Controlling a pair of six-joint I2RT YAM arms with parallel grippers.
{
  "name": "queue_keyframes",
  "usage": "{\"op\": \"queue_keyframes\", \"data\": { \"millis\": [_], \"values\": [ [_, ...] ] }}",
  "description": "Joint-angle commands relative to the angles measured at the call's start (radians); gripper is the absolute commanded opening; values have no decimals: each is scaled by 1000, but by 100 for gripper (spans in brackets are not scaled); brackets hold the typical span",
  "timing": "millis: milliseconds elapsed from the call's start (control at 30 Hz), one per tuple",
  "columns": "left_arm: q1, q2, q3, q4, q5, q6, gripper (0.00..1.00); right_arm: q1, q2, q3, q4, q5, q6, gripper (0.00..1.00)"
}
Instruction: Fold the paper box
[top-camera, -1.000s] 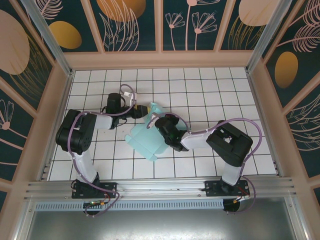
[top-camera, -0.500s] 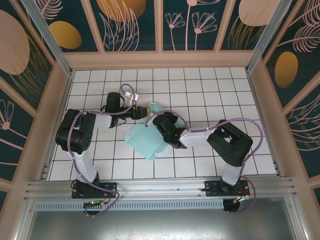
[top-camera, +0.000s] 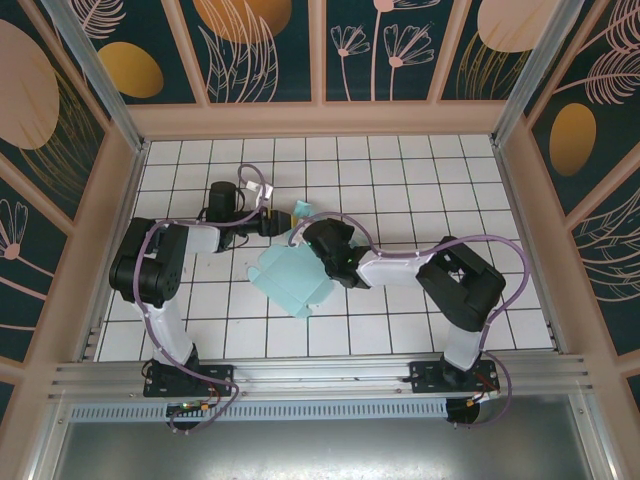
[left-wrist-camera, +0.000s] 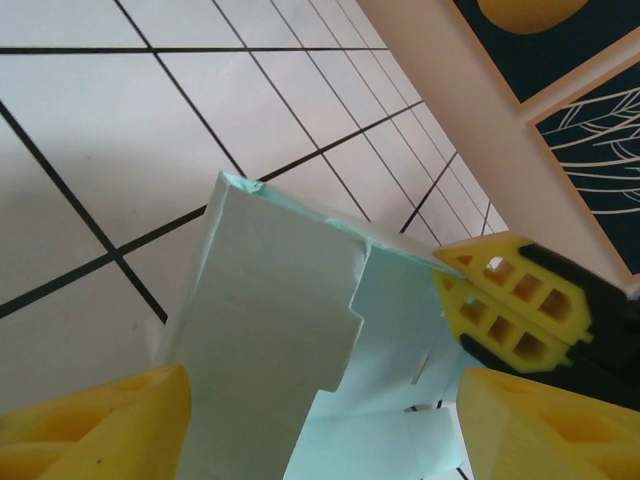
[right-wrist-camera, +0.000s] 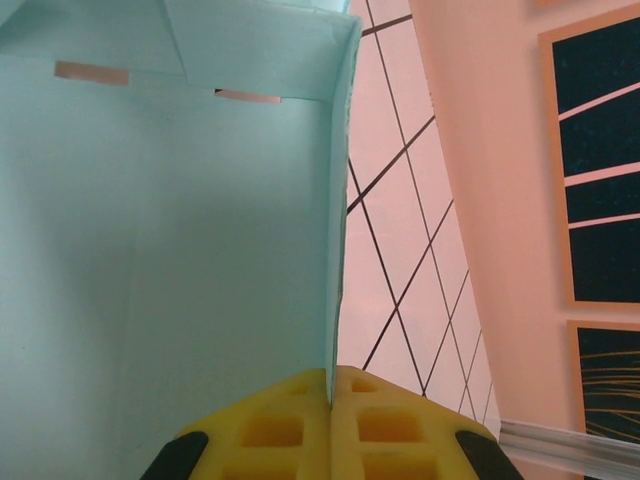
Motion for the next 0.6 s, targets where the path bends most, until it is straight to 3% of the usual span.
{"op": "queue_keyframes", "data": {
  "millis": [0,400,567],
  "values": [
    [7,12,31,-32,58,39,71,-5,29,24,-61,-24,20,0],
    [13,1,9,-72,61,93,67,-30,0,29,-78,-55,50,0],
    [19,-64,-41,16,16,51,71,-21,19,-30,111,63,-117,0]
  ]
}}
